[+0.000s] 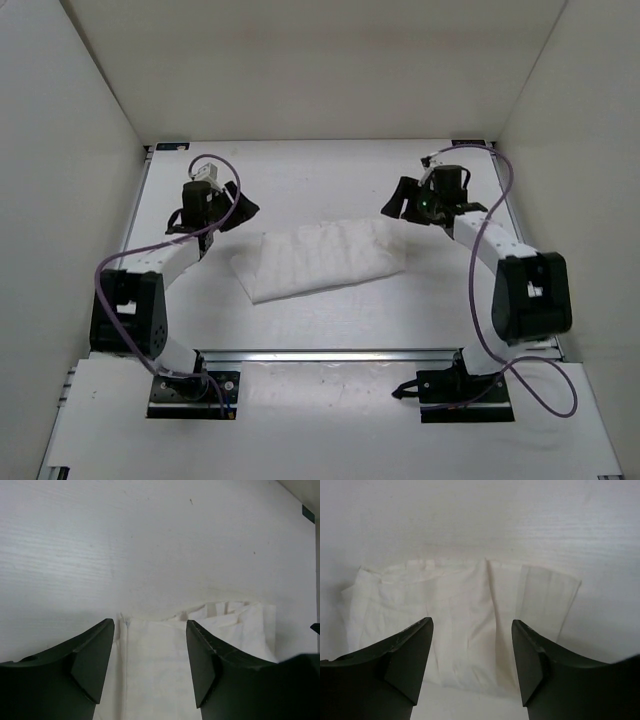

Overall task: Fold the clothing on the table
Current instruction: Fold the skirt

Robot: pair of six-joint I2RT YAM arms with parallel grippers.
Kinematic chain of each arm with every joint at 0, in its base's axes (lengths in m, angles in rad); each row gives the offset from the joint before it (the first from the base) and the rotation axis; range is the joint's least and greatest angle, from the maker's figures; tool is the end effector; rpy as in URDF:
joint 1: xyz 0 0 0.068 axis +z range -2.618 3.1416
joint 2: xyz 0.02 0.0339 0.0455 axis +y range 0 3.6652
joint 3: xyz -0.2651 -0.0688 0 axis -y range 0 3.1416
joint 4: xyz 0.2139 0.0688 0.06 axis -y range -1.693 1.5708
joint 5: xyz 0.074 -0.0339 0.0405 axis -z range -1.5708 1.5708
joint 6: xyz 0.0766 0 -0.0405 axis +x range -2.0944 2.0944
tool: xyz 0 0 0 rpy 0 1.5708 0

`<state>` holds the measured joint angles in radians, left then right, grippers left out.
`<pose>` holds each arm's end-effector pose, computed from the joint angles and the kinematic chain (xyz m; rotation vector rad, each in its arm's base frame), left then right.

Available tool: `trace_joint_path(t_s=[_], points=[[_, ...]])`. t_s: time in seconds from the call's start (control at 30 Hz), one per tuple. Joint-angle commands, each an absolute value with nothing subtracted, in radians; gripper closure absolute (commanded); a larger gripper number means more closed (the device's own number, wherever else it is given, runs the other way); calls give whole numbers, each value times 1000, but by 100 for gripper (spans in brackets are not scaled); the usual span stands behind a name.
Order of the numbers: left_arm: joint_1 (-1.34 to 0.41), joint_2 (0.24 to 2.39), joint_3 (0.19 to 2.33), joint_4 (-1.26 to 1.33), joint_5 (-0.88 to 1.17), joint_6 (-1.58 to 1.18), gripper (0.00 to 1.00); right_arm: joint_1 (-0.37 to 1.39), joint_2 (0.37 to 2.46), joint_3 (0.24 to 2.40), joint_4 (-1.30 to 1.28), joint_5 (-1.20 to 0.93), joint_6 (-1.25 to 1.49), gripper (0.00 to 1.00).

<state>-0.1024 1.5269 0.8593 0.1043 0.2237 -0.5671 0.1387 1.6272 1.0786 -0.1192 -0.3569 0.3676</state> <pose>0.3357 -0.0516 0.2136 -0.3707 2.1530 -0.6262 0.3560 0.0767 0.2276 0.0619 2.2736 0.6708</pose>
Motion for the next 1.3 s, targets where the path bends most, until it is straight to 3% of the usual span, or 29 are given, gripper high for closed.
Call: trace_joint_path(t_s=[0.0, 0.13, 0.27, 0.47, 0.73, 0.77, 0.87, 0.93, 1.07, 1.27], points=[[-129, 1361, 737, 38, 244, -581, 30, 91, 1448, 918, -124, -354, 465, 39], [-161, 1212, 542, 2, 242, -603, 29, 20, 1283, 652, -6, -400, 595, 40], [-182, 1025, 402, -38, 219, -644, 28, -20, 1281, 572, 43, -445, 630, 39], [-178, 818, 259, -78, 209, -680, 28, 12, 1379, 542, 123, -468, 653, 35], [-176, 784, 233, -115, 205, -681, 26, 61, 1482, 522, 205, -489, 702, 35], [-181, 781, 239, -118, 195, -680, 26, 61, 1485, 520, 212, -488, 709, 38], [-181, 785, 223, -117, 186, -684, 27, 60, 1488, 508, 227, -474, 707, 67], [-186, 790, 213, -101, 190, -689, 30, 51, 1488, 505, 235, -486, 707, 100], [-202, 827, 218, -89, 181, -692, 41, 63, 1486, 520, 219, -477, 695, 99], [-259, 890, 241, -121, 163, -672, 34, 81, 1482, 538, 193, -453, 672, 100]])
